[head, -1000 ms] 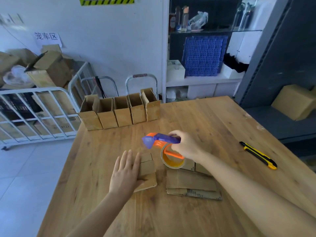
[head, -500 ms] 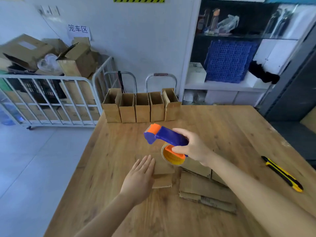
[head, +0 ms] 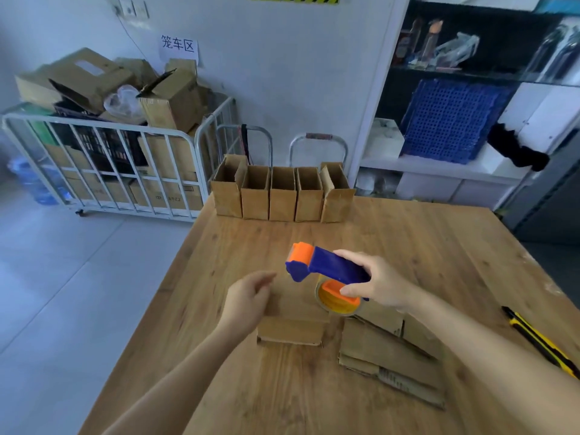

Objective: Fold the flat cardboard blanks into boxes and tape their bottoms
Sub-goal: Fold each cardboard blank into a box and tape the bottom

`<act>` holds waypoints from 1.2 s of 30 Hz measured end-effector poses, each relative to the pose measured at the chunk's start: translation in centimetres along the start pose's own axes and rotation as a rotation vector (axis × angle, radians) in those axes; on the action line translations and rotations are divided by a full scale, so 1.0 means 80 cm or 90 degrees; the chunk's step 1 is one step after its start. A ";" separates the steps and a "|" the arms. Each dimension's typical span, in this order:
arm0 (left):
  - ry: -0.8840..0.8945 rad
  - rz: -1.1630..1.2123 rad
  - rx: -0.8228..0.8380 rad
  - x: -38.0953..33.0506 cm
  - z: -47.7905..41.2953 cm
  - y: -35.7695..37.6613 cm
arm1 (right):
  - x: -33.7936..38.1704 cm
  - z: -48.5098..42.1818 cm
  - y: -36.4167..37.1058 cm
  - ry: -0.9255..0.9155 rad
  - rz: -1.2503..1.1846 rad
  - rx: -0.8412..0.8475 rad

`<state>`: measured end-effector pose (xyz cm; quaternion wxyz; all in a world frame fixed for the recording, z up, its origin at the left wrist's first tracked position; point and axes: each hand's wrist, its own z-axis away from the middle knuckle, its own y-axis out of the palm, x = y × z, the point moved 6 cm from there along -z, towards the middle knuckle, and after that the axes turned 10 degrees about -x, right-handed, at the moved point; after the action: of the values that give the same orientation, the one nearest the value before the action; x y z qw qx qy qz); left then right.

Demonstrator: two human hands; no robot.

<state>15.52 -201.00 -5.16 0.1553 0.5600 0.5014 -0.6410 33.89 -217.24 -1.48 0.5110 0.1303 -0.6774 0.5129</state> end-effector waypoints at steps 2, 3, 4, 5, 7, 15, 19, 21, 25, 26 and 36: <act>-0.205 0.184 -0.023 0.010 -0.007 0.001 | 0.000 0.000 0.000 -0.012 0.000 0.000; -0.298 0.277 -0.005 0.010 -0.009 0.007 | 0.001 0.000 0.001 -0.019 0.001 0.001; -0.376 0.347 0.019 0.007 -0.009 0.014 | 0.002 0.001 0.001 -0.024 0.002 0.003; -0.441 0.385 0.048 0.003 -0.008 0.021 | 0.003 0.001 0.002 -0.028 0.004 0.006; -0.525 0.393 0.100 -0.001 -0.005 0.033 | 0.006 0.001 0.003 -0.036 0.009 0.012; -0.486 0.389 0.151 0.008 -0.010 0.043 | 0.018 0.001 0.005 -0.093 0.072 0.052; -0.388 0.251 0.099 0.015 -0.020 0.028 | 0.020 -0.006 0.007 -0.098 0.124 0.069; -0.360 0.209 0.099 0.014 -0.021 0.025 | 0.020 -0.009 0.008 -0.088 0.138 0.090; -0.379 0.253 0.126 0.018 -0.017 0.026 | 0.024 -0.017 0.007 -0.098 0.206 0.128; -0.404 0.293 0.125 0.018 -0.016 0.027 | 0.026 -0.020 0.007 -0.102 0.214 0.133; -0.213 -0.016 0.034 0.010 -0.036 0.002 | 0.041 -0.016 0.022 -0.153 0.334 0.138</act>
<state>17.05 -198.42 -5.55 0.2136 0.4433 0.4580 -0.7403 31.97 -214.27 0.18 0.2600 0.0646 -0.6849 0.6776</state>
